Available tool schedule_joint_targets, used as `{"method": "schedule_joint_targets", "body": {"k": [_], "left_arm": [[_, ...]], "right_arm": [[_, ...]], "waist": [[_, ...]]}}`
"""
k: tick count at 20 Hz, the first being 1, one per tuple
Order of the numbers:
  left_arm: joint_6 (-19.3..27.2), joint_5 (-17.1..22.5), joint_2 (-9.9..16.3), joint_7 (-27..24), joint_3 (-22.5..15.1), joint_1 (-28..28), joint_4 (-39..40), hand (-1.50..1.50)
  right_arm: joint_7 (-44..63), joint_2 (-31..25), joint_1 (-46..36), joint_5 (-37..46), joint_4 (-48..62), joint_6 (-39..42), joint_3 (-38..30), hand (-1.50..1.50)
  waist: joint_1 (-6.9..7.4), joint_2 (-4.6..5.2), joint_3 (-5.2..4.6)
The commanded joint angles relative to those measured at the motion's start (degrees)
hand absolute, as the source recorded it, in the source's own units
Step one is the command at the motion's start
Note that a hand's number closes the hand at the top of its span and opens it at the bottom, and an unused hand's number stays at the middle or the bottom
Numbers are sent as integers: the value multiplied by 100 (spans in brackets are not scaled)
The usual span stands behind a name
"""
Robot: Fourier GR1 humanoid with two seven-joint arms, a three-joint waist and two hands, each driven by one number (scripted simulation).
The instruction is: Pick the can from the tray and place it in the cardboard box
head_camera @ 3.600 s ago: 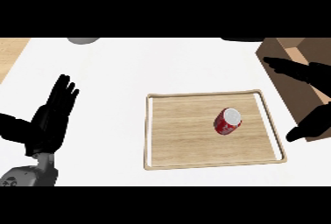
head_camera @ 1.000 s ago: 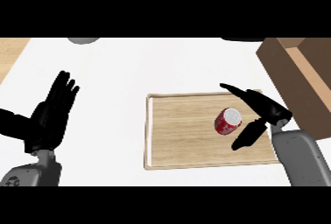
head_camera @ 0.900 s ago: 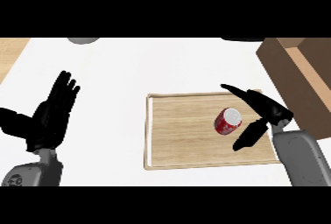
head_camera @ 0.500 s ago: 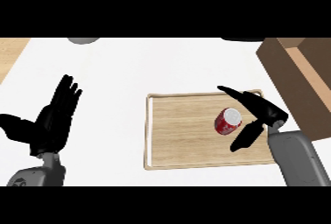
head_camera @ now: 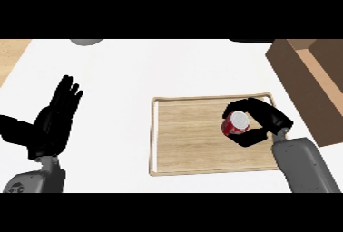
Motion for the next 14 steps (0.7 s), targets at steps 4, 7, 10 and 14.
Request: {"method": "schedule_joint_targets", "body": {"k": [4,7,10,14], "left_arm": [[214,-326,-232,58,-291,195,-275,0],[-134,97,150,76,251,-52,81,0],[-91,6,-26,107,-19,236,-309,0],[-85,-37,-58,-36,-25,-12,58,0]], "right_arm": [[-590,-36,161,518,-64,-553,99,150],[-460,-146,225,474,-526,-473,-89,150],[-2,178,-290,868,-489,-888,70,150],[1066,1051,-603,2452,-99,-2008,1215,150]], "waist": [[-1,-2,2],[-19,-2,1],[11,-5,0],[77,21,-7]]}}
